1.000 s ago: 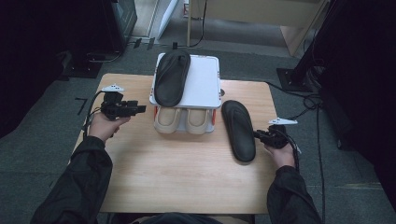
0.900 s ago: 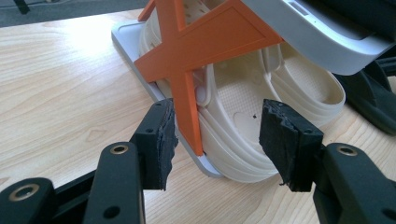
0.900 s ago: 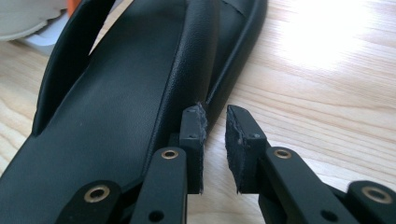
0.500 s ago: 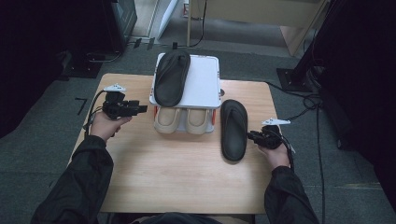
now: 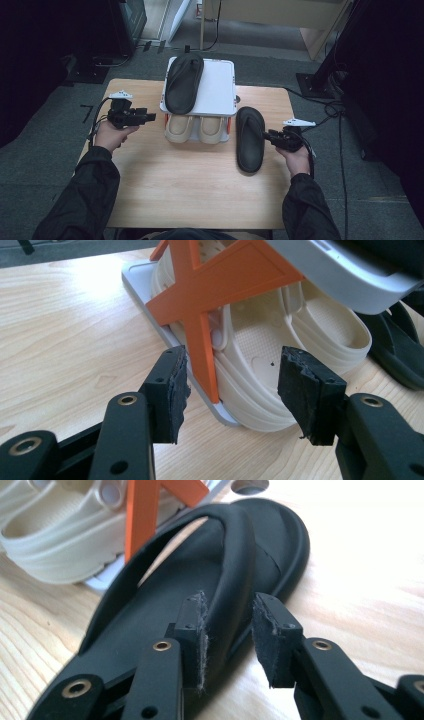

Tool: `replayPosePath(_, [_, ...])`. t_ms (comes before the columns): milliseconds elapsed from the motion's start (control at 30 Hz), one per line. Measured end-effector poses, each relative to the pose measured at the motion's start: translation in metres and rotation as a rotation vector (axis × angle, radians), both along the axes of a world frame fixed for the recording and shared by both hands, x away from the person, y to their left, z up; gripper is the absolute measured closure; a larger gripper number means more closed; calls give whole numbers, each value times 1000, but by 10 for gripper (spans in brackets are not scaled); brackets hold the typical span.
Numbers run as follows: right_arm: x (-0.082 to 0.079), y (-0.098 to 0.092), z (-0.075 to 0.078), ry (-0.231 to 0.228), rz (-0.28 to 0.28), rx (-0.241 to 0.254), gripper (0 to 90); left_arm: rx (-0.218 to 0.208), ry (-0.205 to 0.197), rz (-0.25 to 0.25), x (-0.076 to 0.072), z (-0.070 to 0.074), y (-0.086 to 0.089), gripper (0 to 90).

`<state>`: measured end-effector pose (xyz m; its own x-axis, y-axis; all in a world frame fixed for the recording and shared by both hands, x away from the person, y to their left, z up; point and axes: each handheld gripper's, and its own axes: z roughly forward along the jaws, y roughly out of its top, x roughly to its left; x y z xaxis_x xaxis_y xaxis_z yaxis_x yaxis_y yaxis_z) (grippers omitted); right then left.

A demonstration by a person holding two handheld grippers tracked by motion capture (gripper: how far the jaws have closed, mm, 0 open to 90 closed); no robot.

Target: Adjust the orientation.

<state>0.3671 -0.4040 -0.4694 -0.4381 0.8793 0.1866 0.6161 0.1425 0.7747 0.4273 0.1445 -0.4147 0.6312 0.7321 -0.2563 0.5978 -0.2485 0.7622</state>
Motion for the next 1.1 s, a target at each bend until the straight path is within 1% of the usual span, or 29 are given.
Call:
replayPosePath(133, [8,5,-1,5,13,8,624,7,-2,2,-4,0,3,457])
replayPosePath(233, [15,8,-3,20,15,14,600,8,-4,11,-8,-1,6,456])
replayPosePath(300, [19,9,-5,25,20,9,588,8,-1,16,-10,-1,8,456])
replayPosePath(467, [31,11,-12,47,20,14,582,11,1,26,-16,-2,12,455])
replayPosePath(500, [33,11,-13,56,21,15,582,15,1,21,-16,-2,13,455])
replayPosePath(633, [39,13,-18,70,27,1,583,15,3,24,-19,-3,14,454])
replayPosePath(867, [44,12,-21,83,25,35,587,25,5,16,-20,-5,12,453])
replayPosePath(1000, [45,12,-22,89,22,40,594,31,5,9,-19,-6,11,453])
replayPosePath(1100, [45,13,-23,97,22,50,603,26,9,13,-19,-6,9,453])
